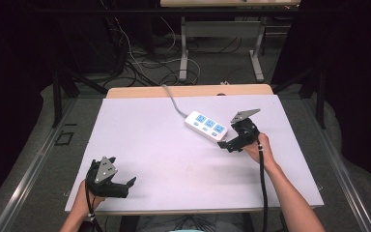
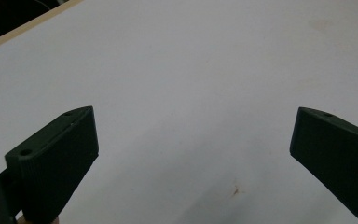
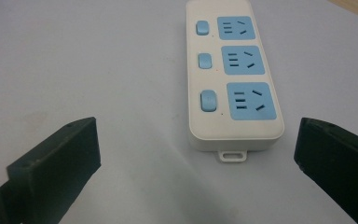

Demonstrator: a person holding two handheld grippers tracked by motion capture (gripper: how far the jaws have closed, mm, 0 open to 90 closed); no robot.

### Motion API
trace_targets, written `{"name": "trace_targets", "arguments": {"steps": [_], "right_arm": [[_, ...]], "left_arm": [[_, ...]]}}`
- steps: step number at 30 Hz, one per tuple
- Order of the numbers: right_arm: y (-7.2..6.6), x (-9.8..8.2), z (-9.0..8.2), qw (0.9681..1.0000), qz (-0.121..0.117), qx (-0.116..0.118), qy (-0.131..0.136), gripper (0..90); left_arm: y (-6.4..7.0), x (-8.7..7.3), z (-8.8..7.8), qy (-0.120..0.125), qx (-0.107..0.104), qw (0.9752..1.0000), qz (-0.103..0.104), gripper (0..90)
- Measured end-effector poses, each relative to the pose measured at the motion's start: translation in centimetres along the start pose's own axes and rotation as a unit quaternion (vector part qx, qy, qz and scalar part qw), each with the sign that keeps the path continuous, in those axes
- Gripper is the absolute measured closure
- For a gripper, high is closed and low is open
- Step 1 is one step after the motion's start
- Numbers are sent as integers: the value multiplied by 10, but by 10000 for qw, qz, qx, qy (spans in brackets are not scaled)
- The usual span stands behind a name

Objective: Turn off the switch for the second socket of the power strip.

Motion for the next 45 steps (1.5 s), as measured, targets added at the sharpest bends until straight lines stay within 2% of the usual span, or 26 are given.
{"name": "trace_targets", "arguments": {"steps": [4,6,14,17,18,20,21,24,25,27,31,33,34,35,38,44,45], "right_arm": [[1,4,4,10000,-7,6,-42,0],[1,7,7,10000,-3,18,45,0],[2,13,13,10000,-45,30,-65,0],[1,16,16,10000,-15,81,-26,0],[2,17,18,9999,-70,86,-15,0],[1,18,20,9999,-33,136,42,0],[1,18,20,9999,-64,80,-30,0],[0,20,22,9998,-113,110,-128,0],[-1,23,25,9999,-111,68,-17,0],[-1,24,25,9999,-119,96,-55,0],[-2,30,27,9998,-119,129,33,0],[-2,32,29,9999,-103,131,21,0],[-1,32,30,9997,-170,140,-130,0],[-2,34,32,9998,-107,147,-18,0],[-3,36,35,9998,-124,147,27,0],[-4,40,38,9998,-123,161,32,0],[-4,40,38,9998,-128,150,-47,0]], "left_arm": [[-1,0,0,-11,7,10000,-19,9],[-1,-1,0,-36,-42,10000,-10,9],[0,0,1,-36,-55,10000,-16,9],[0,0,2,-44,-66,10000,-37,10],[0,0,2,-43,-67,10000,-35,9],[-2,0,1,-53,-26,10000,21,10],[-1,0,2,-44,-59,10000,-31,10],[-1,0,2,-36,-80,10000,-21,10],[0,0,1,-41,-88,9999,-23,10],[-1,0,2,-44,-55,10000,-23,10],[-1,-1,2,-51,-53,10000,-35,10],[-1,0,1,-40,-52,10000,-15,10],[-1,0,2,-5,-25,10000,-13,9],[-1,0,2,-6,-33,10000,-17,9],[-1,0,2,3,-29,10000,-39,10],[-1,0,2,-37,-62,10000,-22,9],[-1,0,2,-28,-49,10000,-16,9]]}}
Point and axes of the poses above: each handheld gripper's, and its own axes: z roughly forward along the jaws, x roughly out of its top, y roughly to its right, the point moved 6 cm from there along z, roughly forward along the jaws, and after that the axes turned 10 degrees about z, right-handed, at the moved point
